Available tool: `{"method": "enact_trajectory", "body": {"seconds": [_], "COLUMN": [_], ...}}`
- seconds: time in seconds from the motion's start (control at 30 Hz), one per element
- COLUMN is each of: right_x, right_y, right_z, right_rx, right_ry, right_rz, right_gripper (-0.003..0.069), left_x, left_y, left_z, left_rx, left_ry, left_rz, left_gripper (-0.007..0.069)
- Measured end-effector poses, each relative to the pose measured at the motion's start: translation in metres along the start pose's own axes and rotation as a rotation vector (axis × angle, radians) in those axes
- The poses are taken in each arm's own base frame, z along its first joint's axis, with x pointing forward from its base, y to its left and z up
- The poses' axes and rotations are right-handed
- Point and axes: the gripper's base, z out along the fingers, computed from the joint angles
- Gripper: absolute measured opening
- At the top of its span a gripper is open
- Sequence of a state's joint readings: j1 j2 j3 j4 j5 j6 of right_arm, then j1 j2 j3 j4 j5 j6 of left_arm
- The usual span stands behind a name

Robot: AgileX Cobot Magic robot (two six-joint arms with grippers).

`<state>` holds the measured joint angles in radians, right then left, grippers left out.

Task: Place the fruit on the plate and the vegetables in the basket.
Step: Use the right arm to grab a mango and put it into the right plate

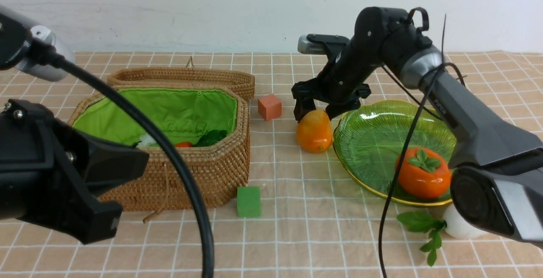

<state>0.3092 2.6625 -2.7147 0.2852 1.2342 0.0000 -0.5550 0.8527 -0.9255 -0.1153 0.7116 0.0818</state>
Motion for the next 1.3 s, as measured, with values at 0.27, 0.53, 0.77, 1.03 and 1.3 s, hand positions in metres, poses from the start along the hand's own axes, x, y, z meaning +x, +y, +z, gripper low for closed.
{"method": "enact_trajectory", "body": {"seconds": [0.27,0.53,0.77,1.03,1.3], "right_x": [0.002,0.006,0.006,0.002,-0.009], "right_y": [0.001,0.006,0.006,0.01,0.016], "right_z": [0.006,0.022,0.022,0.011,-0.01], "right_rx": [-0.002,-0.009,-0.01,-0.016,-0.018], "right_ry": [0.002,0.013,0.012,-0.002,-0.075], "right_rz": [0.0,-0.023,-0.025,-0.042,-0.064], "right_gripper": [0.0613,0.0561,0.0556,0.0555,0.0555], "left_x": [-0.001,-0.001,-0.001,-0.001,-0.001], "left_y": [0.0,0.0,0.0,0.0,0.0], "left_z": [0.0,0.0,0.0,0.0,0.0], "left_rx": [0.0,0.001,0.001,0.001,0.001], "left_ry": [-0.006,-0.007,-0.007,-0.007,-0.007], "left_rz": [0.0,-0.001,-0.001,-0.001,-0.001], "left_gripper": [-0.0013,-0.0013,-0.0013,-0.0013,-0.0013]}}
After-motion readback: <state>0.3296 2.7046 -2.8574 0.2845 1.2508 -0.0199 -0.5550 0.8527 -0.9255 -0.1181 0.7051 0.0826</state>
